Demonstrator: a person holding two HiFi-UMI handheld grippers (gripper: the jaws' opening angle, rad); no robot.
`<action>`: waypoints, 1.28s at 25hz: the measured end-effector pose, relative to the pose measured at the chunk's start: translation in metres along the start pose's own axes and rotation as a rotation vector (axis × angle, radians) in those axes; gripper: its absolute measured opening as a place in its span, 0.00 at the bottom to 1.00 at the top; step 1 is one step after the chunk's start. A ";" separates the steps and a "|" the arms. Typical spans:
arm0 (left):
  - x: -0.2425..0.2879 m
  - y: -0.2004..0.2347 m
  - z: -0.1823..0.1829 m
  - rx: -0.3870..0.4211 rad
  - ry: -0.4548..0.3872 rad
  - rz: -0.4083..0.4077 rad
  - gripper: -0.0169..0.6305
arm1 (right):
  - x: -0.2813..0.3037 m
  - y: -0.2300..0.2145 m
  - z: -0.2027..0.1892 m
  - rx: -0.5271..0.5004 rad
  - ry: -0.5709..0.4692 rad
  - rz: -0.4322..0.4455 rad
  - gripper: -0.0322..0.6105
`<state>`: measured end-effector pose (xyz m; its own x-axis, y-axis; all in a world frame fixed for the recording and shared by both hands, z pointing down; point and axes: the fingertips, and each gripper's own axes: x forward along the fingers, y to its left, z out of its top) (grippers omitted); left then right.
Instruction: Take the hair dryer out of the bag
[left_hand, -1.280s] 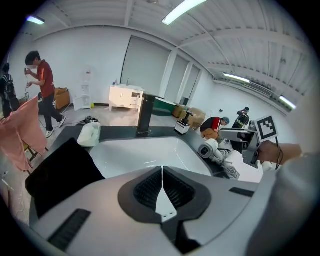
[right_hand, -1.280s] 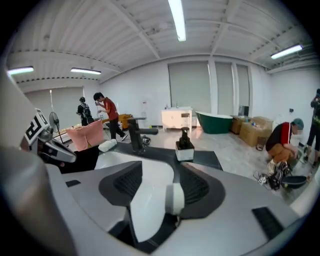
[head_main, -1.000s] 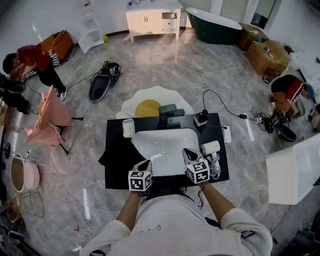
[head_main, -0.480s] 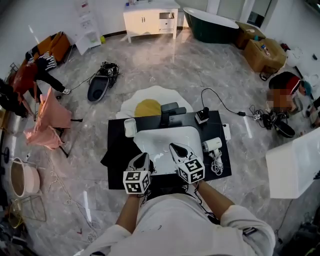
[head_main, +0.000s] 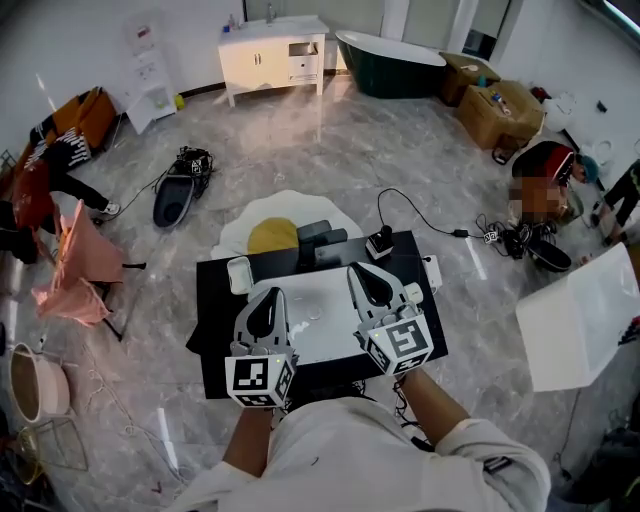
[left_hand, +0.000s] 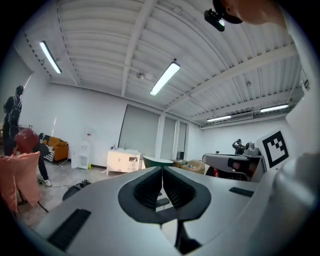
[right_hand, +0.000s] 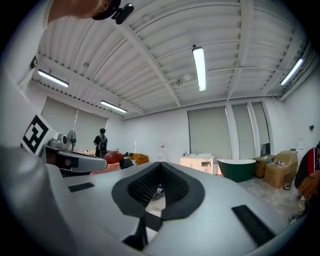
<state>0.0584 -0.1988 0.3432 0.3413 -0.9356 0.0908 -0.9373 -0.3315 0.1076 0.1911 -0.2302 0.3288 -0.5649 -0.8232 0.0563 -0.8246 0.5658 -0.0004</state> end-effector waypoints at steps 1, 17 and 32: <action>-0.001 -0.003 0.007 0.028 -0.014 -0.003 0.06 | -0.004 0.000 0.006 -0.002 -0.015 -0.002 0.05; -0.007 -0.016 0.006 0.096 -0.021 0.002 0.06 | -0.024 0.008 0.009 -0.091 -0.028 -0.028 0.05; -0.012 -0.012 0.000 0.099 -0.008 0.007 0.06 | -0.025 0.013 0.004 -0.087 -0.007 -0.010 0.05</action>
<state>0.0661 -0.1837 0.3409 0.3349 -0.9386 0.0828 -0.9421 -0.3353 0.0085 0.1949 -0.2024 0.3235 -0.5568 -0.8292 0.0492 -0.8247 0.5589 0.0867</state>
